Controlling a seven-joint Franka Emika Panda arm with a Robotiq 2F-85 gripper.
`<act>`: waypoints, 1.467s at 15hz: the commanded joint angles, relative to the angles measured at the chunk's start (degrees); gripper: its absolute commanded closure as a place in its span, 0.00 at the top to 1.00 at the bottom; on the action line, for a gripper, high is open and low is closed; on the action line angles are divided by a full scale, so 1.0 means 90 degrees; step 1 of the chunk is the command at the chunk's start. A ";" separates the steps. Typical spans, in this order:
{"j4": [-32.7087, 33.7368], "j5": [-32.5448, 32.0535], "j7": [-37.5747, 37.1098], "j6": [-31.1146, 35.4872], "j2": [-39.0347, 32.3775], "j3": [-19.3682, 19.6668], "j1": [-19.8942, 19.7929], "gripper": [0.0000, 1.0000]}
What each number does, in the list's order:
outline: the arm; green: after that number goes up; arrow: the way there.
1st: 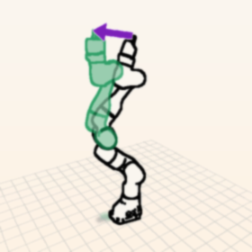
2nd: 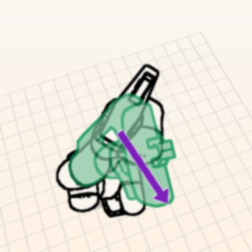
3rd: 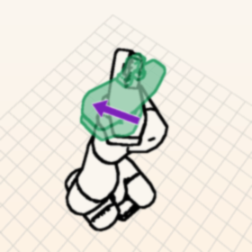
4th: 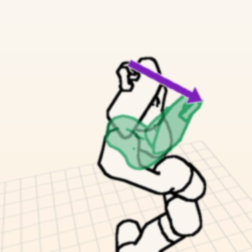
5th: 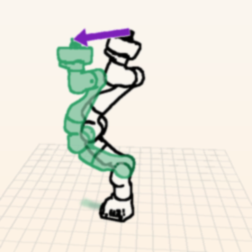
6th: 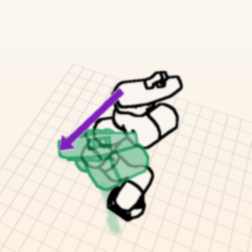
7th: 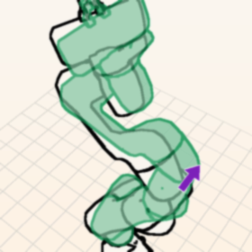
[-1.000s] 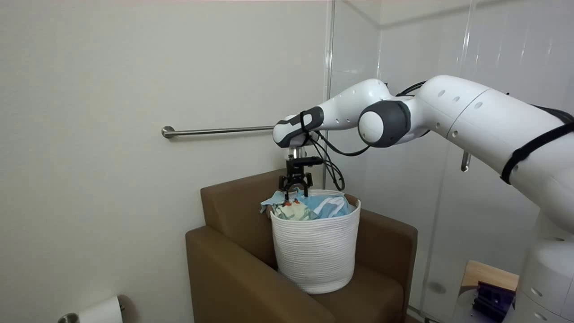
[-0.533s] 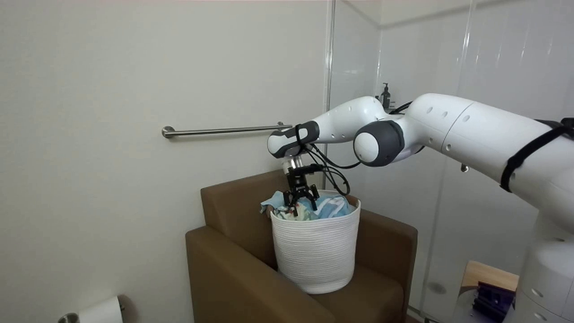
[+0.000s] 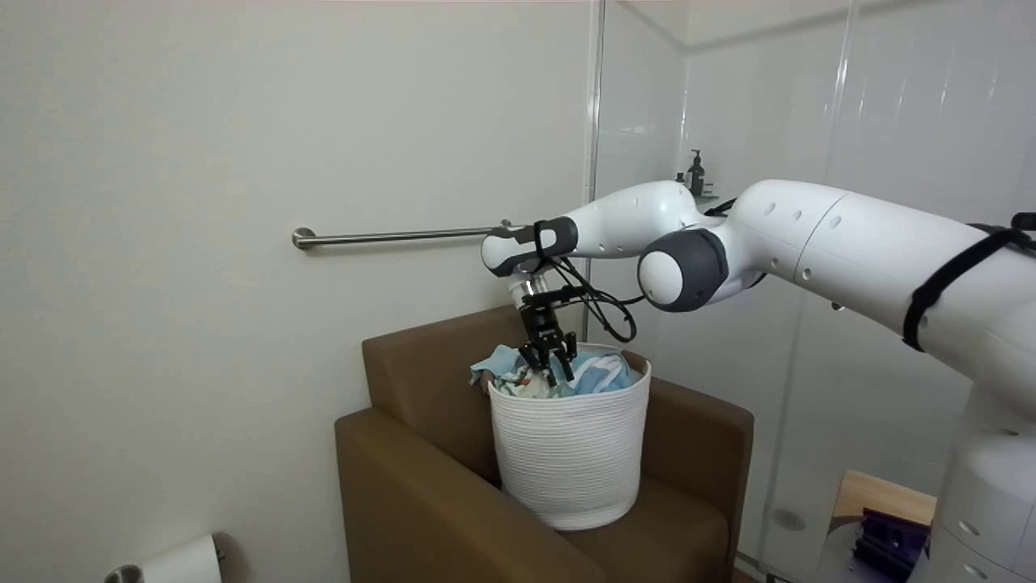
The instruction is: Pick up the cloth from the basket and put it on the sofa
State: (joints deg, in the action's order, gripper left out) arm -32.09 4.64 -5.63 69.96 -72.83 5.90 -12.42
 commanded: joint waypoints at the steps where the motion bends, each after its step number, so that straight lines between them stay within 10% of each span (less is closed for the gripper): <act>1: 0.0200 0.0041 0.0290 -0.0593 -0.0132 -0.0073 -0.0186 0.15; 14: 0.1001 0.0473 0.0017 -0.1906 0.0279 -0.0789 0.0104 0.05; 15: 0.1030 0.0793 -0.0330 -0.1791 0.0295 -0.0937 -0.0007 0.32; 22: 0.1144 0.1698 -0.1721 0.0359 0.0193 -0.1496 -0.0032 0.64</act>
State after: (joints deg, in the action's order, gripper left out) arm -21.25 17.57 -15.86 65.63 -71.32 -5.63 -12.70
